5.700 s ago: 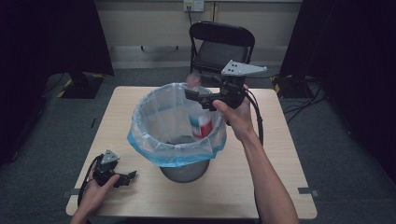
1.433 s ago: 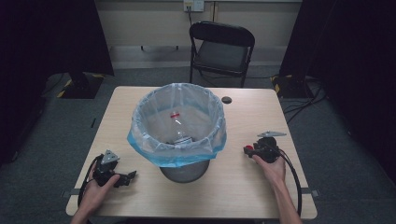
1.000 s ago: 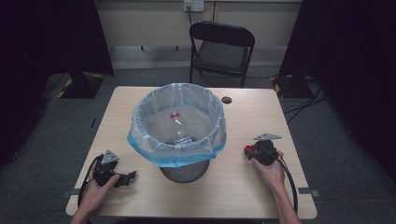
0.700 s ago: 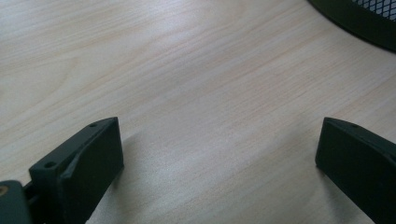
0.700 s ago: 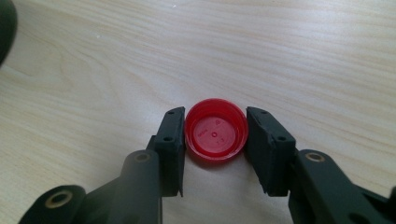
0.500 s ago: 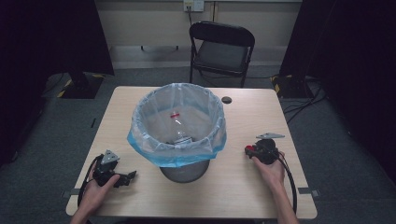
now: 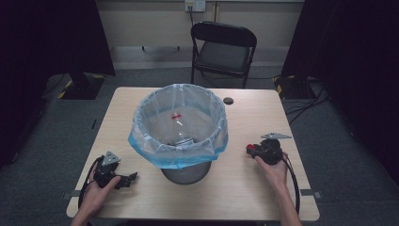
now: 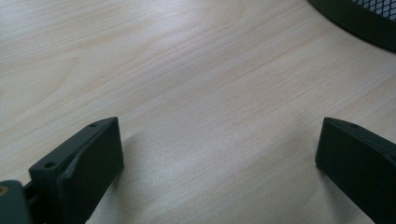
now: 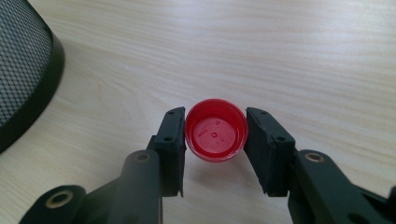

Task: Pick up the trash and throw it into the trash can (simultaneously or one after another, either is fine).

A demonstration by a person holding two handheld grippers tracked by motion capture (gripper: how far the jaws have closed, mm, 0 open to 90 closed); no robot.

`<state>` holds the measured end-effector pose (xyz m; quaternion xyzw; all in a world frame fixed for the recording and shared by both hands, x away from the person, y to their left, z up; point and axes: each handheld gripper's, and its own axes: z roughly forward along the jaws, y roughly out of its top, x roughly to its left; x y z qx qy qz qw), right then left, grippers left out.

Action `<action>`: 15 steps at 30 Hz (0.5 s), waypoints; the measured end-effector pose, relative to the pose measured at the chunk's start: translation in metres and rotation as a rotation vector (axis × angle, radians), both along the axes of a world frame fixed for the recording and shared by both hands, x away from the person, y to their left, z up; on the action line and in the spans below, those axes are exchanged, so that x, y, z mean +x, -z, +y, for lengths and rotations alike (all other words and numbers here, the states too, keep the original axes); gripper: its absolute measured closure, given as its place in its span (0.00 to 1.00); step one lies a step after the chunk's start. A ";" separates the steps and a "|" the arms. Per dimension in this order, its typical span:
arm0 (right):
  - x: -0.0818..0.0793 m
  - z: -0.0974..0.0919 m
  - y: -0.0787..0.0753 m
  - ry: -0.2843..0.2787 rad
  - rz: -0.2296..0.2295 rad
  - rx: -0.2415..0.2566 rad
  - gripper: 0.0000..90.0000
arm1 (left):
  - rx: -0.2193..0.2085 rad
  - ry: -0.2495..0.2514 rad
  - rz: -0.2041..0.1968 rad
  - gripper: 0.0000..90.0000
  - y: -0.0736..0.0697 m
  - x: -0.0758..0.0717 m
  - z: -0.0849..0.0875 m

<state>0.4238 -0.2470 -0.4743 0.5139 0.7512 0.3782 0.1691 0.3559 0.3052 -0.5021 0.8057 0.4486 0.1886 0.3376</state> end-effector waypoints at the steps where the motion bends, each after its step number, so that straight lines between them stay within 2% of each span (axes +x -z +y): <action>1: 0.000 0.000 -0.001 -0.001 -0.004 0.005 0.66 | -0.001 -0.001 0.000 0.00 0.000 0.000 0.000; 15: -0.002 0.005 -0.019 -0.027 -0.062 0.068 0.66 | -0.001 0.000 0.000 0.00 0.000 0.000 0.000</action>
